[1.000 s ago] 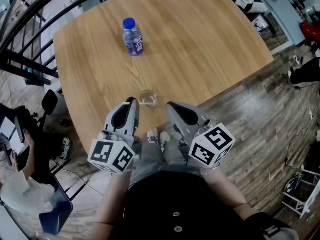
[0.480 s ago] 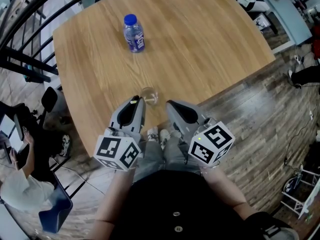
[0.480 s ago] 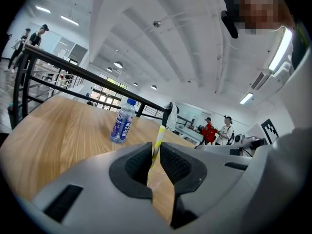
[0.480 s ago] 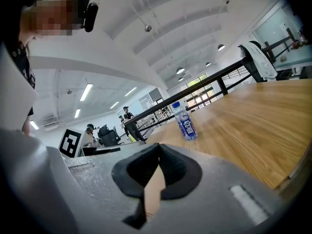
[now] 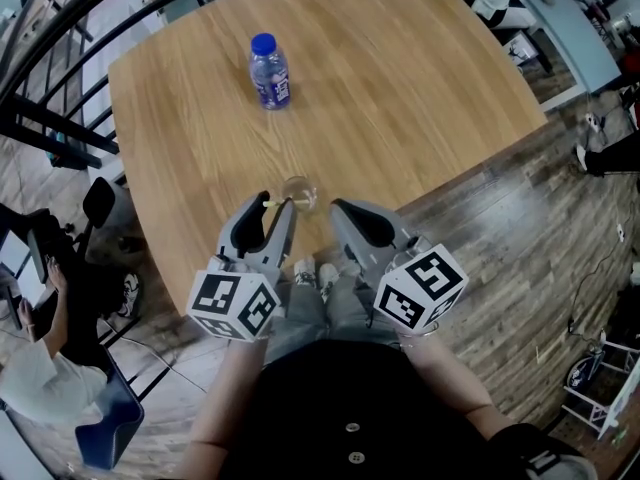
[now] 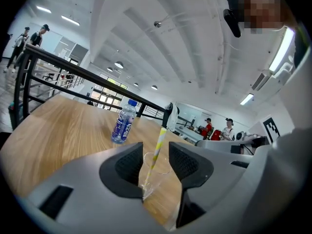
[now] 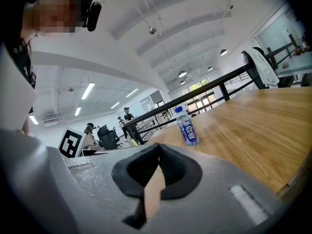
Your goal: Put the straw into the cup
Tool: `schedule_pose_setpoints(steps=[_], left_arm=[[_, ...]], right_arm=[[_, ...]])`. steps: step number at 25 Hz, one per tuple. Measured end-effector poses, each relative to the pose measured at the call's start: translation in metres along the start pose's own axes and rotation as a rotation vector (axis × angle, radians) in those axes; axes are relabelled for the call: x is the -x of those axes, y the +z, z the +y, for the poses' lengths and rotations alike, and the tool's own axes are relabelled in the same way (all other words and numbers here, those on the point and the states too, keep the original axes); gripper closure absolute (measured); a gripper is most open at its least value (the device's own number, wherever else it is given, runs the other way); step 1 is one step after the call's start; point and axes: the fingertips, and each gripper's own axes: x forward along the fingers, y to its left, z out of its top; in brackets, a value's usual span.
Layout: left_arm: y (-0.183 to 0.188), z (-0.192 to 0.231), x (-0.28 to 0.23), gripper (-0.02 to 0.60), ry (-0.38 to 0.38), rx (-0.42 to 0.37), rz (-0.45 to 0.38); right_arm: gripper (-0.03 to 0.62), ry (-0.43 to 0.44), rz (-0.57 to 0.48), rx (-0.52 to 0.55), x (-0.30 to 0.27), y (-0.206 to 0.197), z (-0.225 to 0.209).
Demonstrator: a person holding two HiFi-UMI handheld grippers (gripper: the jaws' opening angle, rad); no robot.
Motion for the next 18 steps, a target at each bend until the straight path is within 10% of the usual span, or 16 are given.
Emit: schedule_pose_setpoints(steps=[18], left_arm=[[0.053, -0.012, 0.047, 0.419, -0.022, -0.016, -0.144]], right_arm=[[0.595, 0.085, -0.086, 0.127, 0.006, 0.048, 0.039]])
